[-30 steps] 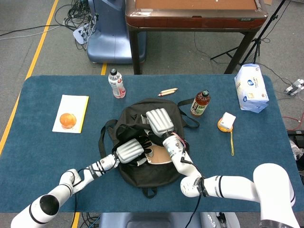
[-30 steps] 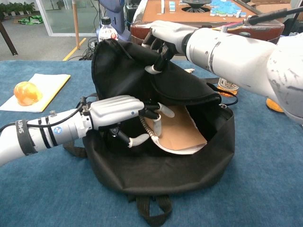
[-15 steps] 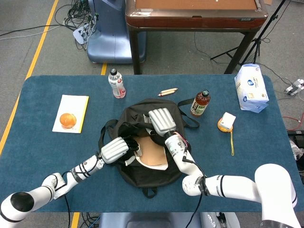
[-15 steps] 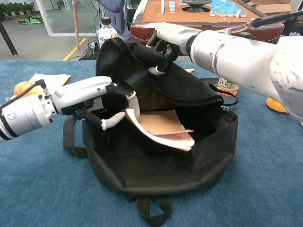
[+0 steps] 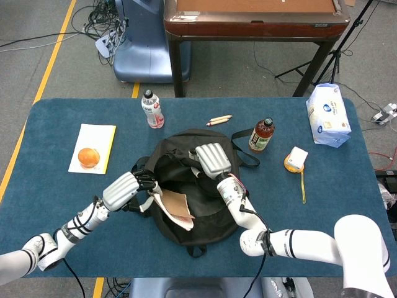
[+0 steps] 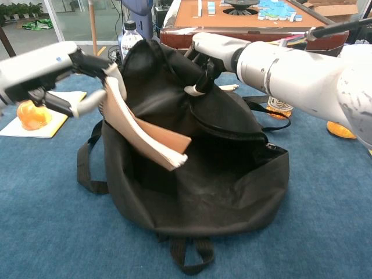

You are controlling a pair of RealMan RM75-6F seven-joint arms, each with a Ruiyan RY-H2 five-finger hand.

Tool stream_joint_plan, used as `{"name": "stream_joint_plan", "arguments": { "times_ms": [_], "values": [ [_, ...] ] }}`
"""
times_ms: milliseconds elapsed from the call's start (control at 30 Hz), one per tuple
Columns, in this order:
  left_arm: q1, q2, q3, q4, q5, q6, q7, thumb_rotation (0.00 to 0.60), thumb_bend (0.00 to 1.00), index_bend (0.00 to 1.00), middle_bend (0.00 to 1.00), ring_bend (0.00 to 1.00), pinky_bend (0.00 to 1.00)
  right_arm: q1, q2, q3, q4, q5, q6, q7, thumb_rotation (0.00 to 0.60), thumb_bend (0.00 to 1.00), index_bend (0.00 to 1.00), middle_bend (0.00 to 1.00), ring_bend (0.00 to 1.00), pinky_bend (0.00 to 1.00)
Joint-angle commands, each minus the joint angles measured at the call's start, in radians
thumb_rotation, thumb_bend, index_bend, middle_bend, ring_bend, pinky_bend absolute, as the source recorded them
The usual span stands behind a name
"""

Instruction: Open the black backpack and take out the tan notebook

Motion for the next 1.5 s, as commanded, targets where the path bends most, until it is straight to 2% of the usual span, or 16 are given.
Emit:
{"name": "stream_joint_plan", "arguments": {
  "times_ms": [33, 267, 600, 1067, 1267, 1333, 1400, 1500],
  "values": [
    [0.017, 0.051, -0.017, -0.054, 0.000, 0.025, -0.015, 0.600, 0.52, 0.71, 0.74, 0.59, 0.27, -0.004, 0.002, -0.005, 0.000, -0.006, -0.008, 0.009, 0.600, 0.43, 0.70, 0.61, 0.49, 0.43],
    [0.027, 0.151, -0.039, -0.194, -0.005, 0.027, -0.094, 0.600, 0.52, 0.71, 0.74, 0.60, 0.27, -0.009, -0.002, -0.015, -0.001, -0.033, -0.019, 0.030, 0.600, 0.43, 0.70, 0.61, 0.49, 0.44],
    [0.024, 0.228, -0.097, -0.270, -0.007, 0.013, -0.055, 0.600, 0.52, 0.71, 0.75, 0.61, 0.27, -0.021, 0.014, -0.051, -0.060, -0.088, -0.028, 0.034, 0.600, 0.42, 0.70, 0.60, 0.49, 0.44],
    [0.057, 0.364, -0.169, -0.325, -0.072, -0.009, -0.003, 0.600, 0.52, 0.71, 0.75, 0.61, 0.27, -0.023, -0.016, -0.043, 0.026, -0.025, -0.016, 0.007, 0.600, 0.42, 0.70, 0.59, 0.49, 0.44],
    [0.058, 0.393, -0.214, -0.306, -0.139, -0.054, -0.016, 0.600, 0.52, 0.71, 0.75, 0.61, 0.27, -0.033, 0.005, -0.062, -0.005, -0.035, -0.039, 0.008, 0.600, 0.39, 0.70, 0.56, 0.49, 0.44],
    [0.052, 0.398, -0.232, -0.291, -0.165, -0.080, -0.013, 0.600, 0.52, 0.71, 0.75, 0.61, 0.27, -0.037, 0.025, -0.076, -0.035, -0.037, -0.051, -0.001, 0.600, 0.38, 0.67, 0.54, 0.47, 0.44],
    [0.046, 0.400, -0.248, -0.277, -0.186, -0.102, -0.012, 0.600, 0.52, 0.71, 0.75, 0.61, 0.27, -0.040, 0.047, -0.092, -0.066, -0.041, -0.062, -0.012, 0.600, 0.37, 0.60, 0.51, 0.44, 0.44],
    [0.031, 0.399, -0.275, -0.255, -0.220, -0.144, -0.014, 0.600, 0.52, 0.71, 0.75, 0.61, 0.27, -0.048, 0.093, -0.120, -0.132, -0.048, -0.086, -0.020, 0.600, 0.34, 0.44, 0.42, 0.37, 0.43]
  ]
}}
